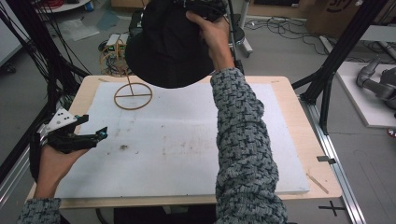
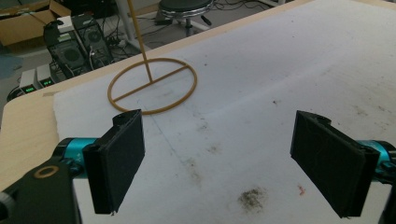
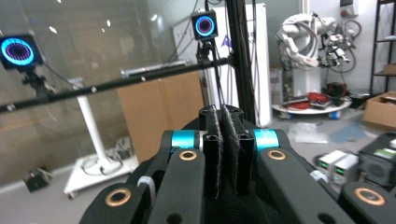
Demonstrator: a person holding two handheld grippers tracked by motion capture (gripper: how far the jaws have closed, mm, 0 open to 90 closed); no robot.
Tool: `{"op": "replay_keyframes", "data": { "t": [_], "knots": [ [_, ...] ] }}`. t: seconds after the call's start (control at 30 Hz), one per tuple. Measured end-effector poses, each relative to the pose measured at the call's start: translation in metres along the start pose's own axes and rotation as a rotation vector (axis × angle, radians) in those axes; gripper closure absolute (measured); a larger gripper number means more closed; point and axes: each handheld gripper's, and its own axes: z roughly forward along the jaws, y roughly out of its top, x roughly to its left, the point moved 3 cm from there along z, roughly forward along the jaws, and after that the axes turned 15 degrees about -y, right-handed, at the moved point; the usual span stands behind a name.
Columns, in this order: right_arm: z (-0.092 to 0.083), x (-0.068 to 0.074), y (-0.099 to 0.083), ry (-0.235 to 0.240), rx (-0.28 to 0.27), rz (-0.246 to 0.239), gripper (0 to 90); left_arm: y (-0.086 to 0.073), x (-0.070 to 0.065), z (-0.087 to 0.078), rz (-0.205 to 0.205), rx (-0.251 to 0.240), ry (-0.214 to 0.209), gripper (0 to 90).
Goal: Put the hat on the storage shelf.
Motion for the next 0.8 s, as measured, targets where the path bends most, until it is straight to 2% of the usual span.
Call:
{"op": "replay_keyframes", "data": {
  "t": [0.13, 0.5, 0.63, 0.8],
  "knots": [
    [0.018, 0.005, -0.004, -0.001, -0.021, 0.034, 87.2, 0.0, -0.001, -0.003, -0.001, -0.004, 0.004, 18.0],
    [0.062, 0.022, -0.01, -0.032, -0.05, 0.061, 87.2, -0.002, -0.006, -0.014, 0.004, -0.008, 0.01, 18.1],
    [0.075, 0.027, -0.015, -0.033, -0.043, 0.081, 87.2, -0.005, -0.007, -0.019, 0.004, -0.009, 0.018, 18.1],
    [0.091, 0.034, -0.024, -0.036, -0.026, 0.076, 87.1, -0.008, -0.007, -0.026, 0.0, -0.007, 0.029, 18.1]
  ]
}}
